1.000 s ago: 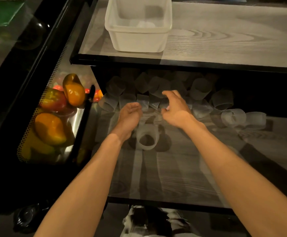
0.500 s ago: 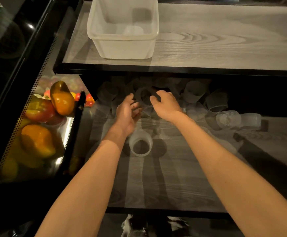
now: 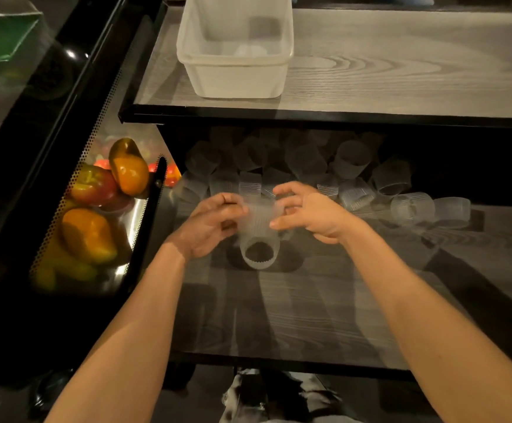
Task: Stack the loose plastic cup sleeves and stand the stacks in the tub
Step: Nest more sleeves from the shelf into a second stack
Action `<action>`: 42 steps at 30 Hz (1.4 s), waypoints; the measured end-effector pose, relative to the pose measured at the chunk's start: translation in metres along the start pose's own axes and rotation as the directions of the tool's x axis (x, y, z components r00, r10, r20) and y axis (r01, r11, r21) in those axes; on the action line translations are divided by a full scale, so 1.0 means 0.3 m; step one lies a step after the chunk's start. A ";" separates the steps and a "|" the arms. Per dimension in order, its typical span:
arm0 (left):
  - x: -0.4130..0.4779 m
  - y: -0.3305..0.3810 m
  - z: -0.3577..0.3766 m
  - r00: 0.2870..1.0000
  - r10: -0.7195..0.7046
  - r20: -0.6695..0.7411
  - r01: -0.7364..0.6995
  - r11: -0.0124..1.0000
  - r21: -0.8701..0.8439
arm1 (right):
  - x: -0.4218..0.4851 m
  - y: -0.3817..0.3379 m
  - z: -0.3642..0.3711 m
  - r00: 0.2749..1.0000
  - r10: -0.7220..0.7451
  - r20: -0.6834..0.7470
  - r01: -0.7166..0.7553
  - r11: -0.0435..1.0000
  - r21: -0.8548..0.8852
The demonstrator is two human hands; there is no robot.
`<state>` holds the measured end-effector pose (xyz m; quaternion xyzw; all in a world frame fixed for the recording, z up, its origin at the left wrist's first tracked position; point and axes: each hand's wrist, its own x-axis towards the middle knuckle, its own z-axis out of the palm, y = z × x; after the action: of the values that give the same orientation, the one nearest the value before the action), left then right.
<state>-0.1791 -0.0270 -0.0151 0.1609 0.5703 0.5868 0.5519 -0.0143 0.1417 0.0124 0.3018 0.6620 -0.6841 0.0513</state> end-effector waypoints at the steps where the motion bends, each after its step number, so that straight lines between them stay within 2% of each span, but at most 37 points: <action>1: -0.016 -0.005 -0.005 1.000 -0.021 0.022 0.020 0.998 0.065 | -0.014 0.007 0.004 0.998 0.023 0.052 -0.020 0.999 -0.050; 3: -0.043 -0.011 0.000 0.999 -0.043 0.031 0.037 0.986 0.161 | -0.033 0.019 0.019 0.996 0.034 0.083 -0.017 0.979 -0.204; 7: -0.065 -0.028 0.014 0.999 0.027 -0.028 -0.017 0.949 0.315 | -0.040 0.044 0.052 0.999 -0.039 0.024 0.046 0.866 -0.498; 12: -0.064 -0.041 0.016 0.998 0.022 -0.064 0.010 0.892 0.452 | -0.032 0.081 0.080 0.995 -0.091 -0.032 0.051 0.778 -0.626; 14: -0.060 -0.041 0.019 0.998 -0.008 -0.065 0.040 0.867 0.496 | -0.030 0.097 0.078 1.000 -0.031 0.002 0.024 0.727 -0.686; 16: -0.043 -0.033 0.034 0.994 -0.028 -0.107 0.078 0.859 0.506 | -0.035 0.091 0.063 0.997 0.079 -0.020 -0.069 0.690 -0.720; 18: -0.014 -0.021 0.057 0.981 0.014 -0.196 0.081 0.881 0.465 | -0.029 0.085 0.038 0.988 0.094 -0.124 -0.154 0.696 -0.702; 20: 0.035 -0.015 0.077 0.963 0.073 -0.258 0.050 0.896 0.442 | -0.009 0.088 0.002 0.965 -0.024 -0.260 -0.155 0.750 -0.643; 23: 0.116 -0.011 0.116 0.956 0.101 -0.275 0.034 0.895 0.445 | 0.023 0.080 -0.055 0.868 -0.167 -0.468 -0.114 0.849 -0.515; 26: 0.197 0.009 0.190 0.954 0.071 -0.291 0.059 0.907 0.416 | 0.046 0.050 -0.116 0.775 -0.192 -0.602 -0.127 0.886 -0.446; 28: 0.236 0.029 0.246 0.962 0.048 -0.268 0.067 0.912 0.404 | 0.066 0.036 -0.151 0.765 -0.177 -0.620 -0.163 0.877 -0.452; 31: 0.276 0.055 0.316 0.968 0.043 -0.249 0.072 0.899 0.433 | 0.098 0.035 -0.193 0.810 -0.079 -0.581 -0.195 0.898 -0.394; 34: 0.309 0.063 0.360 0.961 0.030 -0.276 0.082 0.919 0.385 | 0.105 0.027 -0.207 0.837 -0.014 -0.547 -0.216 0.910 -0.354; 37: 0.326 0.058 0.366 0.943 0.013 -0.332 0.100 0.942 0.321 | 0.109 0.033 -0.206 0.814 -0.033 -0.580 -0.150 0.952 -0.265; 42: 0.307 0.063 0.350 0.911 0.061 -0.409 0.031 0.976 0.216 | 0.100 0.049 -0.194 0.753 -0.035 -0.657 -0.054 0.992 -0.114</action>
<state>-0.1333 0.1060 -0.0086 0.0971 0.7334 0.5457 0.3935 -0.0116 0.2045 -0.0116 0.5225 0.6779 -0.4910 -0.1625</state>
